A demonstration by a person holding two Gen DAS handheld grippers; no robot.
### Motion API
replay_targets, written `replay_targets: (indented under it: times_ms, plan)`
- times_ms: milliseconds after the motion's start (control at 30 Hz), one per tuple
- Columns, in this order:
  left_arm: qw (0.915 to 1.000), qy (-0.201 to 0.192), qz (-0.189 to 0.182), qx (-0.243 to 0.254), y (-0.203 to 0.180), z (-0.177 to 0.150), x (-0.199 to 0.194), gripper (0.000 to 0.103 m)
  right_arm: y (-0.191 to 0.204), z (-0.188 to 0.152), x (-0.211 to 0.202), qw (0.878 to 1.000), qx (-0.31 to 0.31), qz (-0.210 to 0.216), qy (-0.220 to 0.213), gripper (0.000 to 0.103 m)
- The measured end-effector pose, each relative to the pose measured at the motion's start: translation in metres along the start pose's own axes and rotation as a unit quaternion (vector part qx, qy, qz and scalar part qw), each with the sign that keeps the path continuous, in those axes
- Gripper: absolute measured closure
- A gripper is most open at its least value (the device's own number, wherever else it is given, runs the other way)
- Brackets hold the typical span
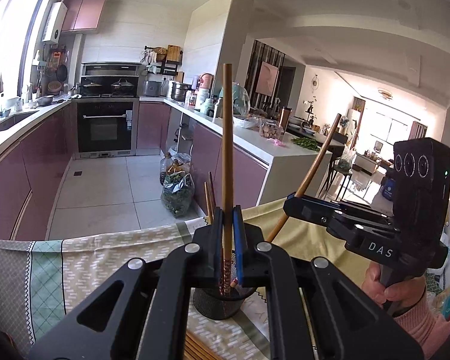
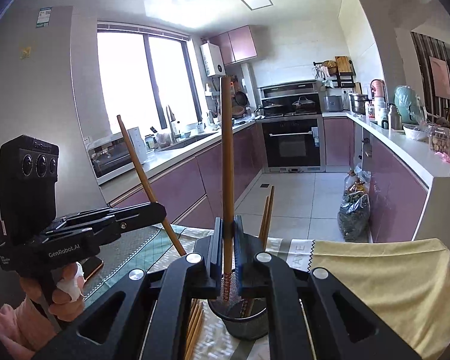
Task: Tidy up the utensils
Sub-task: 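Lift the chopstick upright with the right gripper over the cup while the left gripper carries its chopstick, then drop the chopstick into the mesh cup with the right gripper while the left gripper releases its chopstick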
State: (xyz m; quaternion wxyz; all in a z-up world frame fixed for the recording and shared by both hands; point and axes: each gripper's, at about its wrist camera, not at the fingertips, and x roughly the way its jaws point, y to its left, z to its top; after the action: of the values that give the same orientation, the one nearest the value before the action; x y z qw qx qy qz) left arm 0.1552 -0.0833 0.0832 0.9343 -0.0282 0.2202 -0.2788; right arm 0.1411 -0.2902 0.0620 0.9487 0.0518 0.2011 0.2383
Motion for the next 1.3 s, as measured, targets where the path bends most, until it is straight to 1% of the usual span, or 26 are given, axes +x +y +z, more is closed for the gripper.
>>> replay_targets:
  times_ms: [200, 300, 467, 633, 767, 800, 900, 933, 1000, 1133, 1200, 1233, 1300]
  plan:
    - [0.9985, 0.051, 0.009, 0.014, -0.002, -0.016, 0.028, 0.096, -0.005, -0.01, 0.029, 0.999, -0.001, -0.001, 0.051, 0.097]
    - [0.9965, 0.078, 0.017, 0.026, -0.002, -0.026, 0.04, 0.096, -0.005, -0.016, 0.044, 0.996, 0.0, 0.0, 0.084, 0.097]
    - [0.9928, 0.114, 0.016, 0.034, 0.0, -0.038, 0.06, 0.096, -0.004, -0.025, 0.066, 0.992, -0.002, -0.003, 0.128, 0.097]
    - [0.9901, 0.136, 0.019, 0.028, 0.006, -0.043, 0.079, 0.096, -0.006, -0.029, 0.083, 0.989, 0.003, -0.01, 0.149, 0.097]
    - [0.9892, 0.144, 0.017, 0.023, 0.013, -0.044, 0.091, 0.095, -0.009, -0.03, 0.091, 0.988, 0.012, -0.015, 0.152, 0.097]
    - [0.9892, 0.144, 0.019, 0.023, 0.013, -0.044, 0.092, 0.095, -0.01, -0.03, 0.093, 0.988, 0.015, -0.016, 0.151, 0.095]
    - [0.9898, 0.139, 0.023, 0.022, 0.013, -0.044, 0.092, 0.094, -0.012, -0.03, 0.093, 0.989, 0.025, -0.017, 0.143, 0.094]
    - [0.9903, 0.135, 0.024, 0.02, 0.013, -0.044, 0.091, 0.094, -0.012, -0.029, 0.092, 0.99, 0.028, -0.016, 0.139, 0.09]
    - [0.9911, 0.128, 0.03, 0.017, 0.016, -0.045, 0.087, 0.09, -0.011, -0.029, 0.09, 0.991, 0.03, -0.018, 0.131, 0.084]
    - [0.9929, 0.112, 0.038, 0.008, 0.023, -0.047, 0.074, 0.088, -0.01, -0.028, 0.079, 0.993, 0.028, -0.019, 0.115, 0.083]
    - [0.9941, 0.099, 0.045, 0.002, 0.026, -0.048, 0.064, 0.081, -0.01, -0.028, 0.073, 0.994, 0.027, -0.015, 0.108, 0.083]
    - [0.9946, 0.092, 0.047, 0.002, 0.027, -0.049, 0.057, 0.079, -0.008, -0.028, 0.069, 0.994, 0.023, -0.014, 0.105, 0.08]
    - [0.9955, 0.08, 0.05, 0.003, 0.029, -0.052, 0.044, 0.074, -0.004, -0.03, 0.06, 0.995, 0.016, -0.007, 0.099, 0.08]
